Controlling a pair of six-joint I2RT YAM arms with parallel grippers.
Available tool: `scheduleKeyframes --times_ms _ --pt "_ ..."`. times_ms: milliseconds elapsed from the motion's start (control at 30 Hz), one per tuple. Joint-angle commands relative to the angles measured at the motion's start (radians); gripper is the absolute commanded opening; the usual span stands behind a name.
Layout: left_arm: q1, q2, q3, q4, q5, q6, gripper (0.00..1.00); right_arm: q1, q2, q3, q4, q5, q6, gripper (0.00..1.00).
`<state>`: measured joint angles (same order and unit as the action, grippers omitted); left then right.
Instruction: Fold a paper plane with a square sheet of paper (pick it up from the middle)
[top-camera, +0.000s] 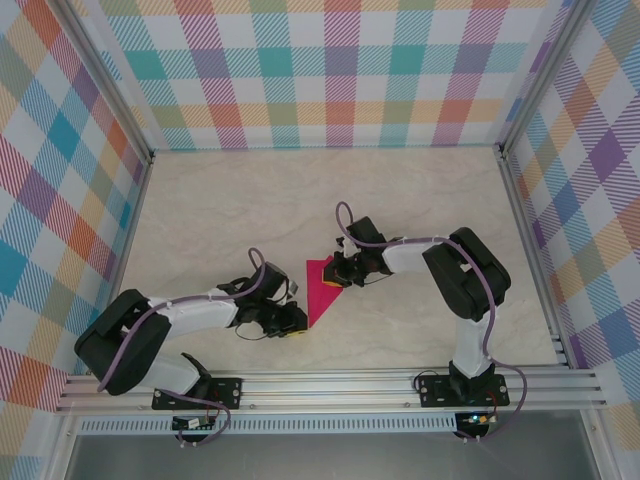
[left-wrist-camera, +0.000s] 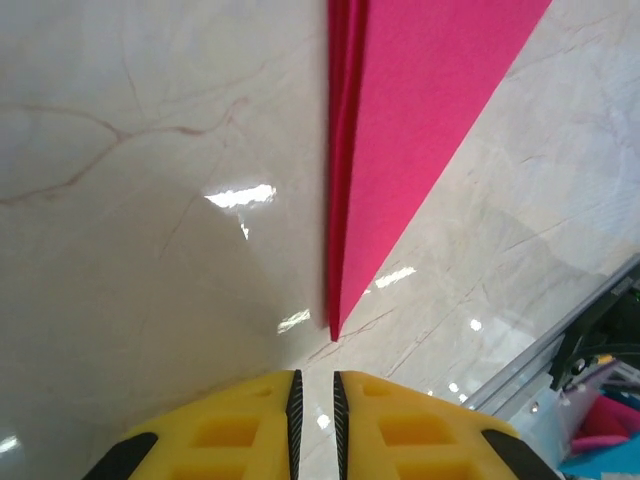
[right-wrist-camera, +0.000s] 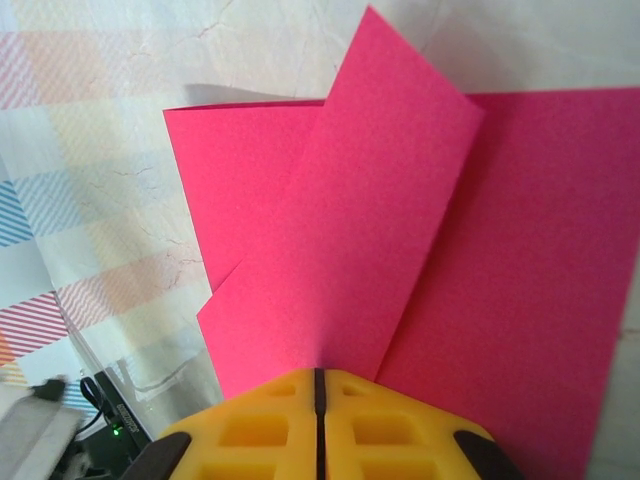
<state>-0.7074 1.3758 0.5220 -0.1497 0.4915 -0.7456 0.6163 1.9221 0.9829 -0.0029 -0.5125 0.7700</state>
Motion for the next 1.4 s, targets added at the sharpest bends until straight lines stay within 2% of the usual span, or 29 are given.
scheduleKeyframes --times_ms 0,67,267,467,667,1100,1367 --pt "0.000 -0.068 0.090 -0.112 -0.125 0.036 0.19 0.006 -0.034 0.018 -0.108 0.078 -0.023 0.11" --pt "0.008 -0.068 0.128 -0.155 -0.180 0.053 0.19 0.004 -0.077 0.028 -0.141 0.099 -0.034 0.13" --pt "0.030 0.010 0.233 -0.146 -0.291 0.064 0.19 0.001 -0.185 -0.003 -0.213 0.185 -0.041 0.20" --pt "0.034 0.160 0.349 -0.150 -0.309 0.117 0.17 -0.012 -0.233 -0.088 -0.184 0.198 0.010 0.29" --pt "0.036 0.255 0.409 -0.179 -0.326 0.146 0.15 -0.013 -0.218 -0.102 -0.174 0.193 0.028 0.32" --pt "0.036 0.310 0.401 -0.170 -0.317 0.155 0.15 -0.013 -0.158 -0.098 -0.130 0.155 0.038 0.32" --pt "0.036 0.346 0.391 -0.153 -0.304 0.154 0.15 -0.013 -0.147 -0.102 -0.094 0.116 0.039 0.27"
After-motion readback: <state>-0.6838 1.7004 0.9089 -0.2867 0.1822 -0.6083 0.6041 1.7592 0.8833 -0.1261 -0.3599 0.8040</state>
